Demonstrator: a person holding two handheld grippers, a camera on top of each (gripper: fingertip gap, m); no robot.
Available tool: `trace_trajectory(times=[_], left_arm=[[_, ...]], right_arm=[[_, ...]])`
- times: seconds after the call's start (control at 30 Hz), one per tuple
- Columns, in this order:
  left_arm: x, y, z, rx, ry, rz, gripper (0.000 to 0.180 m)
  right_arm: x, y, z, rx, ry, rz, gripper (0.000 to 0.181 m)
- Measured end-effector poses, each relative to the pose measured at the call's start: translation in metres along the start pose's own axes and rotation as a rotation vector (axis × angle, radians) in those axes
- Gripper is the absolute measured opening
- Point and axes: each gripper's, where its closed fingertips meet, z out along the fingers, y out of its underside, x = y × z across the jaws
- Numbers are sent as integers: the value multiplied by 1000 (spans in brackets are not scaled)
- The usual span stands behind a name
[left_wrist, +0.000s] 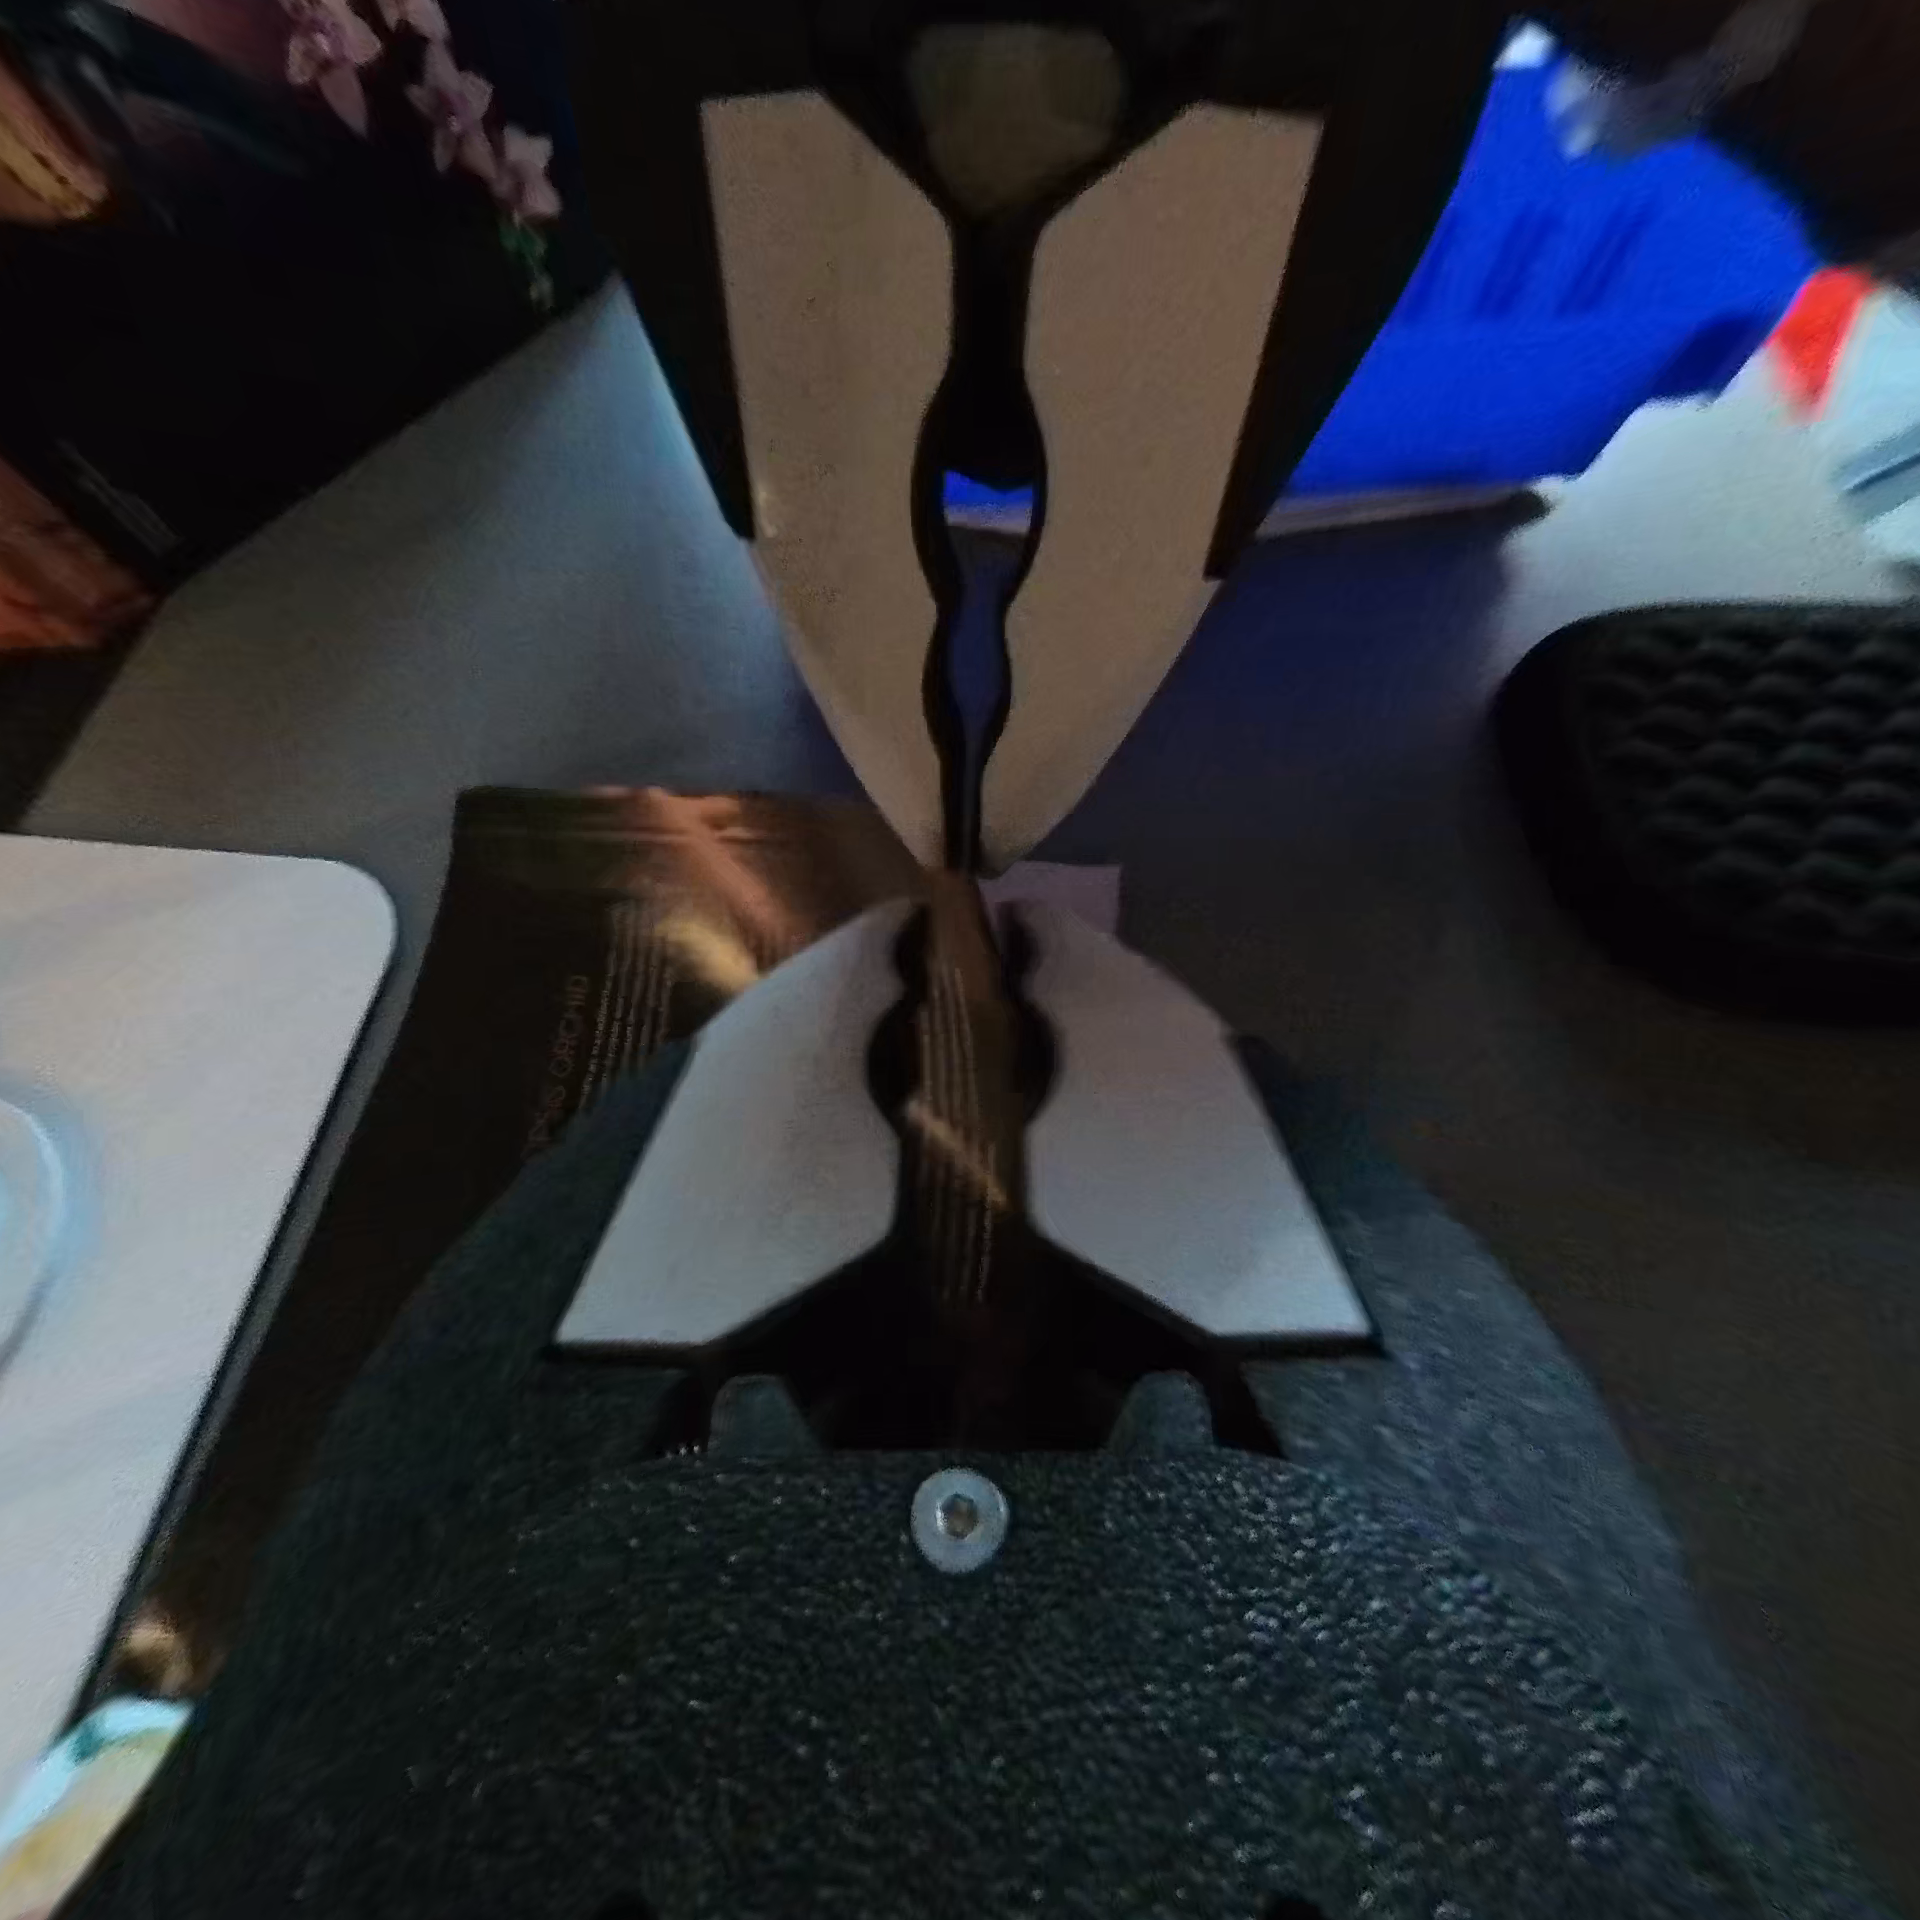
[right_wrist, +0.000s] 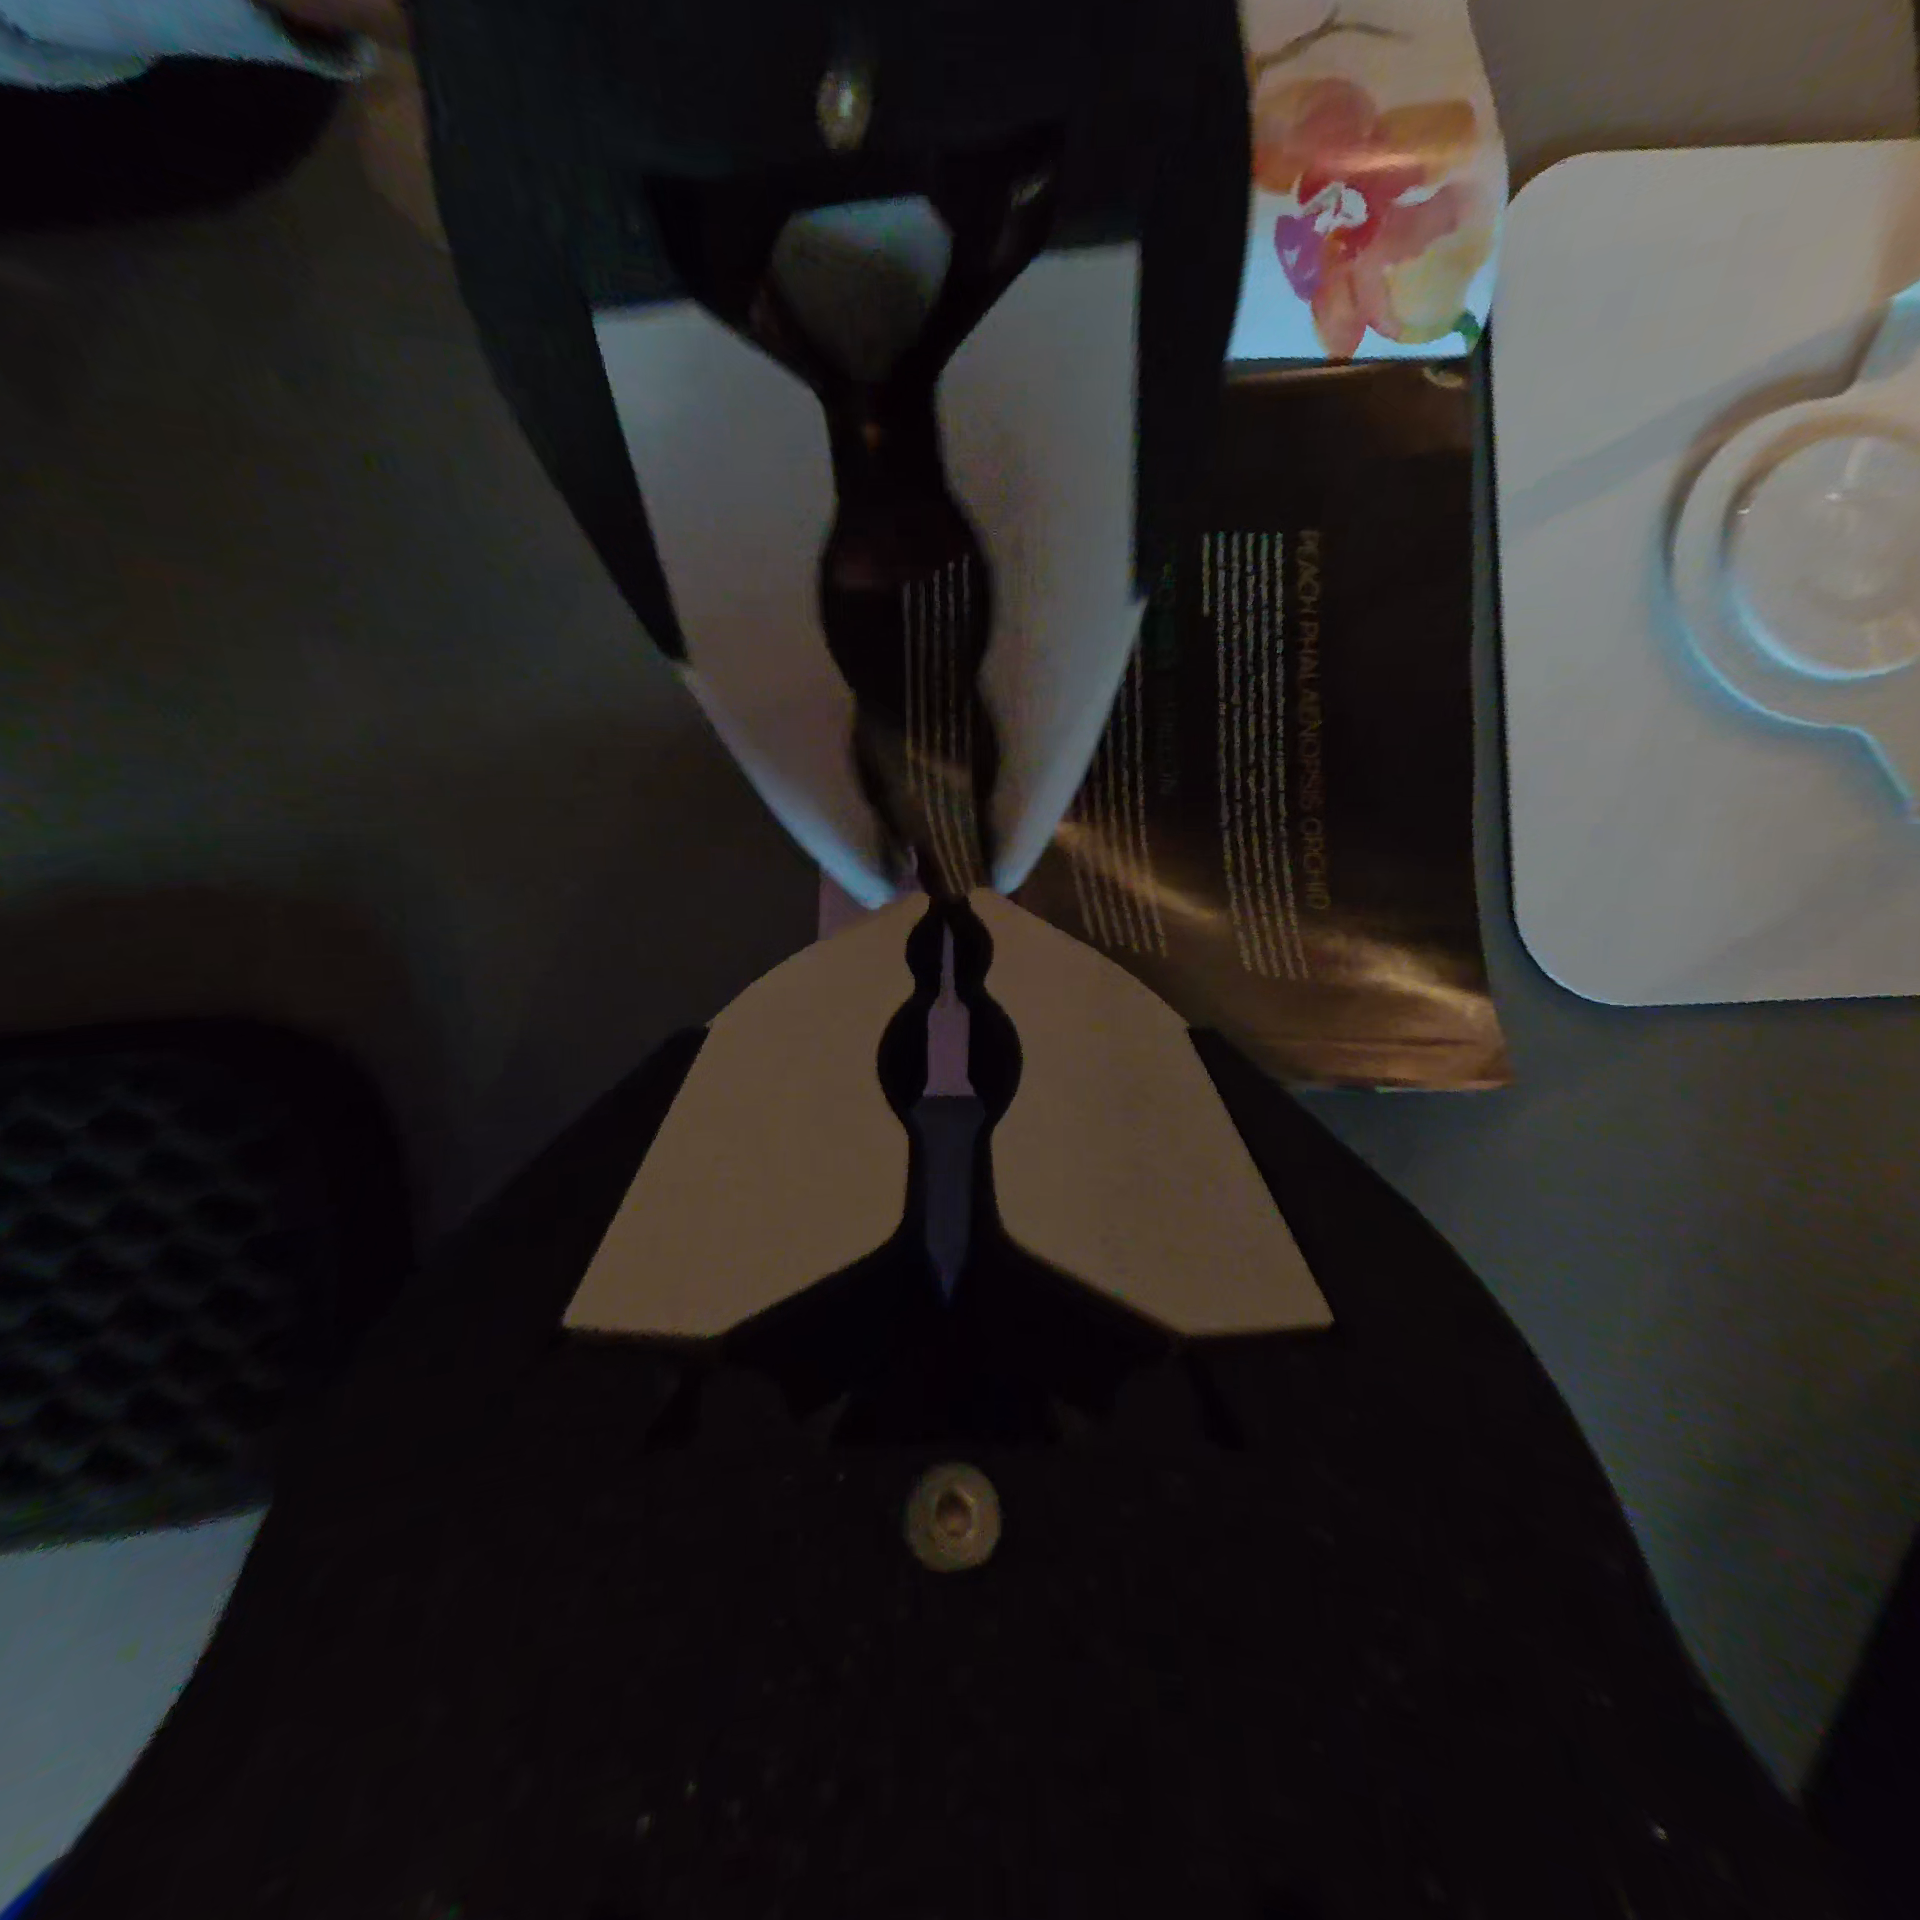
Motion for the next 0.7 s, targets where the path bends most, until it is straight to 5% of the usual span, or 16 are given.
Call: trace_trajectory(times=[0.17, 0.37, 0.47, 0.7], left_arm=[[-4, 1, -1, -23, -40, 14, 0], [-19, -3, -19, 14, -92, -55, 0], [-30, -7, -31, 32, -163, -105, 0], [-51, -1, -76, 8, -454, -141, 0]], right_arm=[[8, -3, -2, 24, 91, 12, 2], [28, 12, -20, 50, 476, 232, 52], [11, 30, -1, 70, 515, 321, 58], [5, 50, 35, 147, 506, 589, 21]])
